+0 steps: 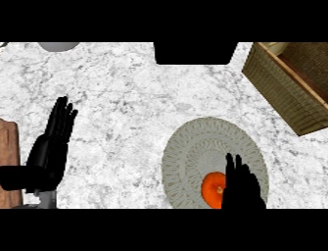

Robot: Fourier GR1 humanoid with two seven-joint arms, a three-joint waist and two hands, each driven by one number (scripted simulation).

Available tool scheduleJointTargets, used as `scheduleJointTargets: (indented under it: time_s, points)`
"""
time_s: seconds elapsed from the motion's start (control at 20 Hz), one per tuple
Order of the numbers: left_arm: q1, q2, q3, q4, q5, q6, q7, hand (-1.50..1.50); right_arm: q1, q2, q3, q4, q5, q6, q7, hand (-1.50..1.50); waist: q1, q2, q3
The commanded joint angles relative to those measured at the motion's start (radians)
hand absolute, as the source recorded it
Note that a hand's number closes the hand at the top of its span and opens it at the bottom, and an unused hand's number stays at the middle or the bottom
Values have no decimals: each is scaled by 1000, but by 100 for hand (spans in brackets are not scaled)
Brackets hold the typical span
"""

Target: Pick the squash from the placemat and place it in the basket

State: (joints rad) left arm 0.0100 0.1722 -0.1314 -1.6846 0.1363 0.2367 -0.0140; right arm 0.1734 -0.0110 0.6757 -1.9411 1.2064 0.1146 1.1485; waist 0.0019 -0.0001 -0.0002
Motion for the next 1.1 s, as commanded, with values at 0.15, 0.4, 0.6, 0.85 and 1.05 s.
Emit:
scheduleJointTargets:
  time_s: [0.15,0.4,0.6,0.85,1.05]
  points:
    - [28,0,13,-37,3,-25,7,0,-79,10,33,18,-50,5,210,-150,3,0,0]
    - [-46,-11,32,33,-5,-31,16,0,-48,10,21,114,-37,-86,142,-150,-4,0,0]
    - [-69,-42,40,96,-33,-4,-27,0,-56,10,-21,102,-45,-72,136,-150,-7,1,0]
    - [-54,-25,58,70,-32,-29,-14,0,-102,11,-76,123,-72,-83,112,-150,-2,0,0]
    - [17,-39,17,-53,-49,-26,44,0,-91,11,-102,198,-144,-41,16,150,2,0,0]
